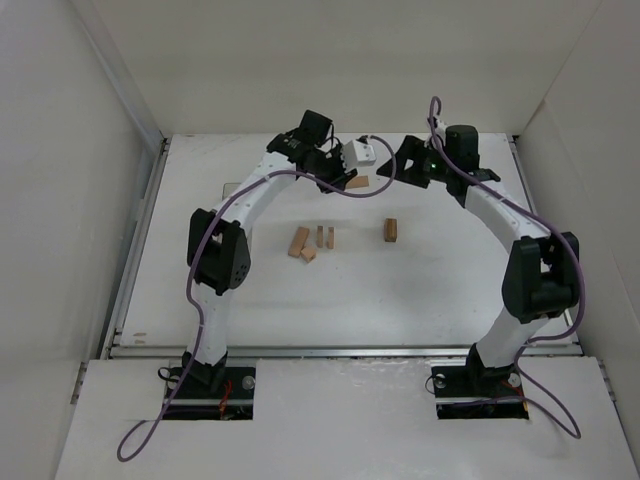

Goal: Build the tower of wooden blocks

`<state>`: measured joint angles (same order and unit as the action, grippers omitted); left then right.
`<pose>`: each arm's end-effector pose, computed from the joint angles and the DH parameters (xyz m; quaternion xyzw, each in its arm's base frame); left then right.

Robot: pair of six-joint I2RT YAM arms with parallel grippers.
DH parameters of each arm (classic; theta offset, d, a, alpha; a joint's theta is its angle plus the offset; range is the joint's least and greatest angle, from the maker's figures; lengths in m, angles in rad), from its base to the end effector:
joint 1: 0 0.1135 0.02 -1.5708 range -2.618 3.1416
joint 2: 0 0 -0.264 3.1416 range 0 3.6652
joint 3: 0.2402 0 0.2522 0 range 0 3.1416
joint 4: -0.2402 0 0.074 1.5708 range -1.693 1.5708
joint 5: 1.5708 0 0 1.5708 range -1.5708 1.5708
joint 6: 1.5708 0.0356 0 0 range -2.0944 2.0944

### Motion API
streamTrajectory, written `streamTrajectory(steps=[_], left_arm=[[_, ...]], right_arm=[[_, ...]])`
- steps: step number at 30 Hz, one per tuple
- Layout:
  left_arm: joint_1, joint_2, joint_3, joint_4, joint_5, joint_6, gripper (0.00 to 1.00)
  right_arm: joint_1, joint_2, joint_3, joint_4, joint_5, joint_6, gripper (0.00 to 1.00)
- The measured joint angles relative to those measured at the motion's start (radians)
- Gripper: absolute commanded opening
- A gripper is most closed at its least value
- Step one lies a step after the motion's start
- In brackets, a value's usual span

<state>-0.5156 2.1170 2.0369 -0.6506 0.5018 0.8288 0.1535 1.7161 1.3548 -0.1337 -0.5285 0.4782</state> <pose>0.4130 -0.2538 0.3091 0.6300 0.6290 -0.1623 0.4256 0.3933 0.0790 0.2945 0.0019 0.8397 0.3668 0.4004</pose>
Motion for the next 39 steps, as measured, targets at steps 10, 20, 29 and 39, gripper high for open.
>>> streamTrajectory(steps=[10,20,29,39], left_arm=[[-0.039,-0.005,0.0,-0.033,0.029,0.004,0.0],[-0.039,-0.008,-0.013,-0.035,0.033,0.0,0.0],[-0.039,-0.024,-0.027,-0.036,0.042,-0.011,0.0],[-0.031,-0.033,-0.034,-0.043,0.041,-0.029,0.0]], right_arm=[[0.056,0.011,0.0,0.036,-0.116,0.0,0.76],[0.075,0.045,0.0,0.03,-0.098,-0.003,0.64],[0.075,0.104,0.0,0.027,-0.106,-0.003,0.43],[0.07,0.108,0.014,0.03,-0.126,-0.004,0.27]])
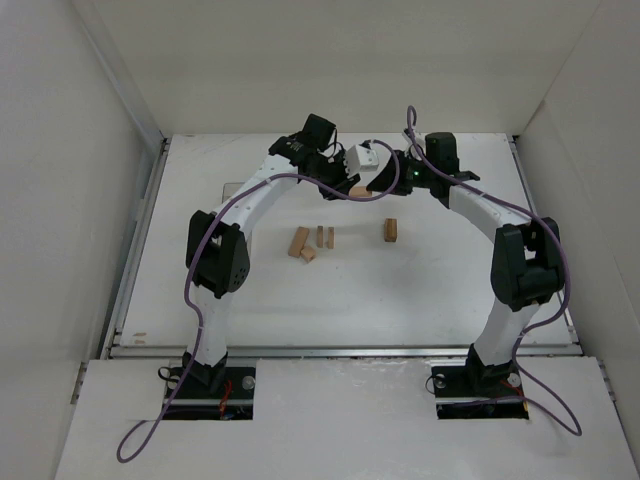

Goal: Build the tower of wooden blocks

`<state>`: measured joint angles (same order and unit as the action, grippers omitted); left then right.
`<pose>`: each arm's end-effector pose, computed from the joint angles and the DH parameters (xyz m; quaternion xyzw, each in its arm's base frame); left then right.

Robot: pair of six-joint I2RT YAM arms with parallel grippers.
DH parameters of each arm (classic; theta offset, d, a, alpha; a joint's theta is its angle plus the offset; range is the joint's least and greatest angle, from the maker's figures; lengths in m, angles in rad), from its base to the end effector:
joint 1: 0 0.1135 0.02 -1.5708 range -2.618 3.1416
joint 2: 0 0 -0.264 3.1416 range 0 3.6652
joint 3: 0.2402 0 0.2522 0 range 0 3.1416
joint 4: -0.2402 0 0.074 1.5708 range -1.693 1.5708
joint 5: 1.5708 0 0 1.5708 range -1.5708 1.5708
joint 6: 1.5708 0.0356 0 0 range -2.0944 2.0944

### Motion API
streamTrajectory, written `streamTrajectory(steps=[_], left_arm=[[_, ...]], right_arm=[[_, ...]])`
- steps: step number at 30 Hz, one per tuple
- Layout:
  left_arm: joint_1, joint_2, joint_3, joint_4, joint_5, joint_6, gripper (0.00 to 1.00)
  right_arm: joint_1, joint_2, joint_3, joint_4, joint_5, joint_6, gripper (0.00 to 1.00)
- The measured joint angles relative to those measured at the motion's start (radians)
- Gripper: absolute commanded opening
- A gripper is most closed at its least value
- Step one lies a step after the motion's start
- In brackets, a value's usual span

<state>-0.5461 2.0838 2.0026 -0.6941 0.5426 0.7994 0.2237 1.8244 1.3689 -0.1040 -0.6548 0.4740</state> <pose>0.3948 -0.2615 0.3103 0.6347 0.6300 -0.1980 0.4014 0.4040 0.1141 0.2609 -0.0511 0.8414 0.4212 0.3349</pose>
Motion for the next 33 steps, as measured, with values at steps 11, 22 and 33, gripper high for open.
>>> streamTrajectory(steps=[11,22,33], left_arm=[[-0.002,-0.002,0.0,0.027,0.012,-0.014,0.0],[0.001,-0.002,-0.025,0.019,-0.001,-0.015,0.0],[-0.002,-0.004,-0.029,0.043,-0.006,-0.04,1.0]], right_arm=[[0.006,0.012,0.0,0.006,-0.072,0.006,0.6],[-0.005,0.056,0.0,0.09,-0.191,0.101,0.21],[-0.007,0.051,-0.011,0.103,-0.162,0.11,0.0]])
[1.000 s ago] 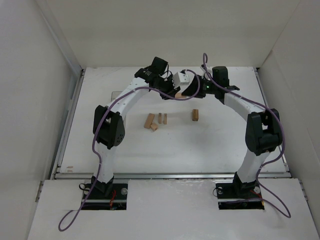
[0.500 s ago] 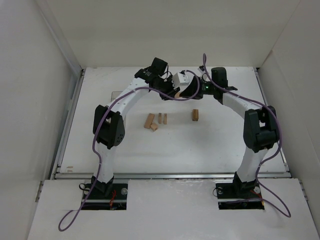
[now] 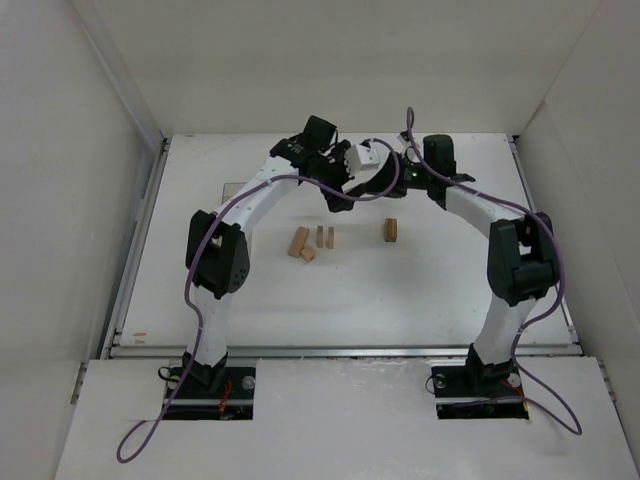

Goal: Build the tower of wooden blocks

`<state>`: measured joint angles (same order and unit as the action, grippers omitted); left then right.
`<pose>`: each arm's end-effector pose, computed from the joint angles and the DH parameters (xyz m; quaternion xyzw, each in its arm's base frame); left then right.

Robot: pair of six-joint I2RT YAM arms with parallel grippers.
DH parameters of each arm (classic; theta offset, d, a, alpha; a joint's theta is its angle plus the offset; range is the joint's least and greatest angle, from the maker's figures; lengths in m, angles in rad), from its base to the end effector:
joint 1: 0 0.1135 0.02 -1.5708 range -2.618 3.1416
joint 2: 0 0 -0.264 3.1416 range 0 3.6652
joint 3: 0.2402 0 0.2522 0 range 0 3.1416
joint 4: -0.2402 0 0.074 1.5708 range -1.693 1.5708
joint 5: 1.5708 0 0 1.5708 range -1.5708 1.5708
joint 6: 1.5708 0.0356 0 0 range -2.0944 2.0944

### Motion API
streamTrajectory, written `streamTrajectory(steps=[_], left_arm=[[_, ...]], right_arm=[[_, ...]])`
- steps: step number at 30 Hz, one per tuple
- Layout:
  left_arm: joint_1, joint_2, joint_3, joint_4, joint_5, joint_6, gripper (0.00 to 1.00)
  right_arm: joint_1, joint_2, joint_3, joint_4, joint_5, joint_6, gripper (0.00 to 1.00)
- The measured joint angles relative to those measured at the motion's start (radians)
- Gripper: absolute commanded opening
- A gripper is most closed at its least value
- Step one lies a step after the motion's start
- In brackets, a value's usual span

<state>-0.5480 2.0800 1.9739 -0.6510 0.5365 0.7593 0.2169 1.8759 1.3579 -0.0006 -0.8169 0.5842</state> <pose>0.3957 -0.2628 0.3059 0.6217 0.6392 -0.2018 0.4051 0.4117 0.1173 0.2474 -0.0512 0.8167 0.4960 0.2904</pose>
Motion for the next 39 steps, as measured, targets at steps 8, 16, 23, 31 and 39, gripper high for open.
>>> streamTrajectory(steps=[8,16,23,31,39], left_arm=[[0.028,-0.05,-0.042,0.08,-0.018,-0.108,1.0],[0.16,-0.229,-0.165,0.179,-0.2,-0.308,1.0],[0.307,-0.344,-0.338,0.289,-0.395,-0.515,1.0],[0.311,-0.367,-0.435,0.328,-0.607,-0.662,1.0],[0.307,-0.402,-0.491,0.365,-0.852,-0.759,1.0]], right_arm=[[0.039,-0.161,-0.008,-0.181,0.397,-0.035,0.0],[0.314,-0.185,0.087,-0.431,0.909,-0.059,0.0],[0.407,-0.118,0.088,-0.583,1.105,-0.005,0.0],[0.46,-0.012,0.146,-0.65,1.192,0.029,0.0],[0.507,0.002,0.147,-0.652,1.199,0.069,0.0]])
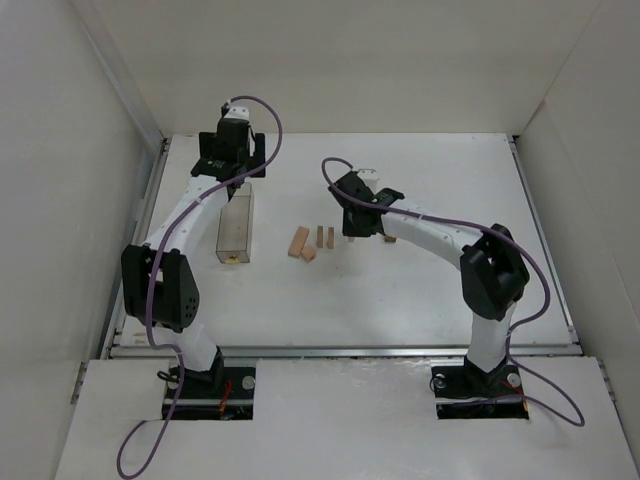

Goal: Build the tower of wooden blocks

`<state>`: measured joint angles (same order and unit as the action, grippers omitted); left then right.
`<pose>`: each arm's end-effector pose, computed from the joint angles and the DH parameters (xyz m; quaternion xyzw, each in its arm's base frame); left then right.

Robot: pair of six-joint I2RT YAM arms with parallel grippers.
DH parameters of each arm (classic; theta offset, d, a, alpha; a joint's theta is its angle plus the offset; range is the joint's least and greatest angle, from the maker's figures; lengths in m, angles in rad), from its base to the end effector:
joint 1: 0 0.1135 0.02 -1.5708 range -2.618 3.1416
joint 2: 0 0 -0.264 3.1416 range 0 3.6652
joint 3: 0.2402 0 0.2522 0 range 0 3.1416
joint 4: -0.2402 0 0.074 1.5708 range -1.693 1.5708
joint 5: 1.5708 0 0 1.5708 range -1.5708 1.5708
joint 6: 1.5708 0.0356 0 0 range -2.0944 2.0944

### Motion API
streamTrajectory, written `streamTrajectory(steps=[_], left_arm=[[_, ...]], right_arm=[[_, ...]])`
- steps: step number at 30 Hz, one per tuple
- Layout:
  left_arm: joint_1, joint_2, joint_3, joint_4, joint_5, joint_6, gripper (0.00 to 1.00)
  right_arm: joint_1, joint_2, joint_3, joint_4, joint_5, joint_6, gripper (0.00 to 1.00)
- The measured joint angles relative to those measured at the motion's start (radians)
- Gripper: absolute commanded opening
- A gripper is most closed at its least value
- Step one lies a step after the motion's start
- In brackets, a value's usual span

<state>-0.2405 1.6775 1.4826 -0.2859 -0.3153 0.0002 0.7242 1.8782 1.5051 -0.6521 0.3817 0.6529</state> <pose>0.3869 -0.0835 0.3375 0.0206 0.8482 0.0719 0.5244 0.3124 0.2587 0.2402 0.0174 0.9468 0.0270 0.3203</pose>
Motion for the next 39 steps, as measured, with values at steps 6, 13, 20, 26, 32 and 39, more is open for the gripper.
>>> streamTrajectory(steps=[6,13,20,26,32,39], left_arm=[[0.0,-0.014,-0.024,0.018,-0.065,-0.016,1.0],[0.0,-0.02,-0.038,0.028,-0.082,-0.021,1.0],[0.0,-0.04,-0.054,0.035,-0.086,-0.021,1.0],[0.0,-0.058,-0.059,0.036,-0.087,-0.021,1.0],[0.0,-0.06,-0.069,0.036,-0.087,-0.021,1.0],[0.0,-0.061,-0.069,0.036,-0.085,-0.021,1.0]], right_arm=[[0.024,0.055,0.018,0.0,0.001,0.013,0.0],[0.036,0.094,0.032,0.001,-0.002,0.019,0.0],[0.036,0.102,0.049,-0.007,-0.003,0.026,0.0],[0.037,0.129,0.084,-0.011,-0.004,0.026,0.0],[0.037,0.133,0.091,-0.022,-0.004,0.026,0.0],[0.037,0.133,0.093,-0.031,-0.004,0.026,0.22]])
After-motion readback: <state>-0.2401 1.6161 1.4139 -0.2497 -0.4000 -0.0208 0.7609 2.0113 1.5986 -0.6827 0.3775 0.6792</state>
